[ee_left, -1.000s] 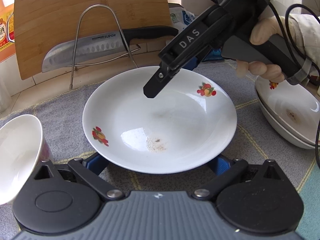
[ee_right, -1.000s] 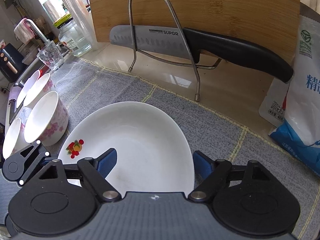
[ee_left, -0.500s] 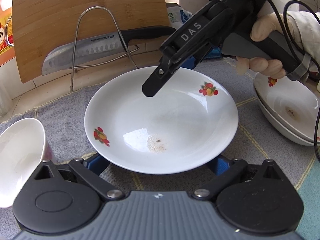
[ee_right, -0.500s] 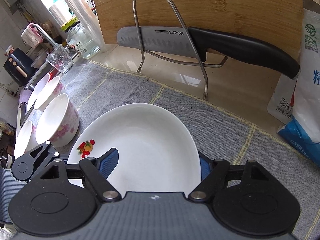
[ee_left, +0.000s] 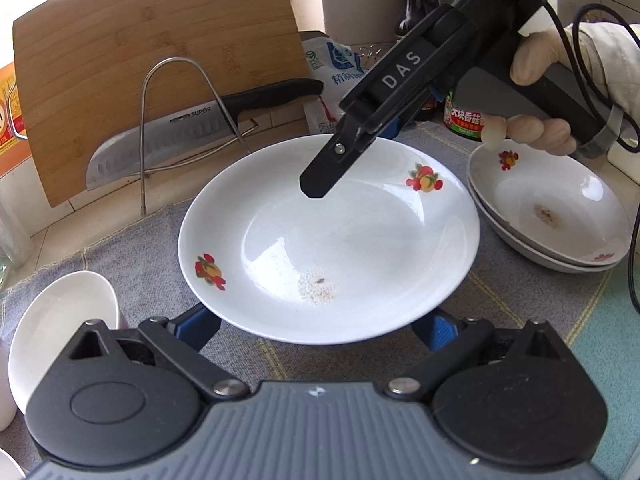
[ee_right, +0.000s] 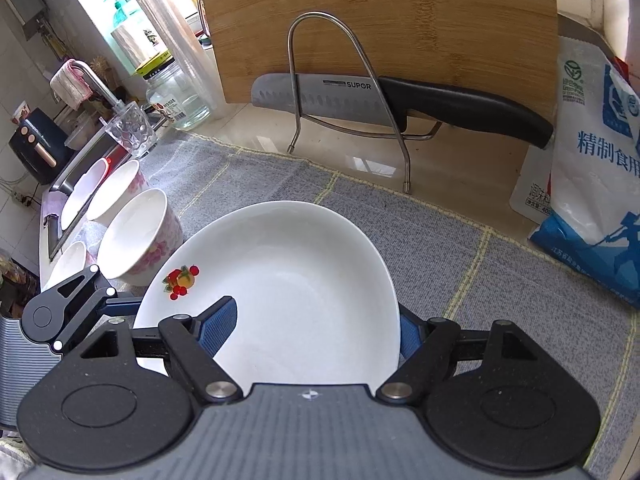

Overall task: Organize plates and bowls
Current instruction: 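Lift the flower plate with the right tool and carry it over the plate stack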

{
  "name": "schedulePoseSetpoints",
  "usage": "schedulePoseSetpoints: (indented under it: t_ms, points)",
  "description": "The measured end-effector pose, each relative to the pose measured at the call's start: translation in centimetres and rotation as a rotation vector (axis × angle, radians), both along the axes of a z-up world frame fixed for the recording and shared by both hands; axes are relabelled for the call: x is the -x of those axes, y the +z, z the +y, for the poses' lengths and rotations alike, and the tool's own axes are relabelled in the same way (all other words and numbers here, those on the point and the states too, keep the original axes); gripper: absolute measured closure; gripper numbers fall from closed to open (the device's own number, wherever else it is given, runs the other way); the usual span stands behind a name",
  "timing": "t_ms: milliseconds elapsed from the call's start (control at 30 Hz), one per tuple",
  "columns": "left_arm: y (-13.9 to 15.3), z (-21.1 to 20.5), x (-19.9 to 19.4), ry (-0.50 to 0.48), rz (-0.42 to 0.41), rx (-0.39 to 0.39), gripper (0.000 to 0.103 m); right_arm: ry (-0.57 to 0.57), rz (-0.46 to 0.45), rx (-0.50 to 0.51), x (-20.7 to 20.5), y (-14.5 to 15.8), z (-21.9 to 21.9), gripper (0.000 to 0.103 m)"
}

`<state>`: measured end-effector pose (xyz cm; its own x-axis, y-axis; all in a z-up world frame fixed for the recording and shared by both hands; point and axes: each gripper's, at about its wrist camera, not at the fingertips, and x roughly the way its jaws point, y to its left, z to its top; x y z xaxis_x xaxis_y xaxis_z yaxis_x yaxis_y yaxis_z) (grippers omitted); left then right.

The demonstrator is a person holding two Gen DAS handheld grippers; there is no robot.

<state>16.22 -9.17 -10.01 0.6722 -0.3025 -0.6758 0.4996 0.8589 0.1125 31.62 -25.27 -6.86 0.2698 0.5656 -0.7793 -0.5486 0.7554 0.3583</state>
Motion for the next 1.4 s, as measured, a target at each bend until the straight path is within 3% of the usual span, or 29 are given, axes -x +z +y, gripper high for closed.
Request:
schedulePoseSetpoints:
  t_ms: [667,1067,1400]
  points:
    - [2.9,-5.6,3.9,-0.188,-0.048,0.012,0.003,-0.186,-0.085,0.019,7.9,3.5,-7.7,0.018]
    - [2.0,-8.9,4.8,-0.305,-0.013,0.000,0.003,-0.303,-0.061,0.028,11.8,2.5,-12.6,0.018]
    - [1.6,-11.5,5.1,-0.346,0.019,-0.014,0.003,-0.358,-0.035,0.022,13.5,1.3,-15.3,0.018]
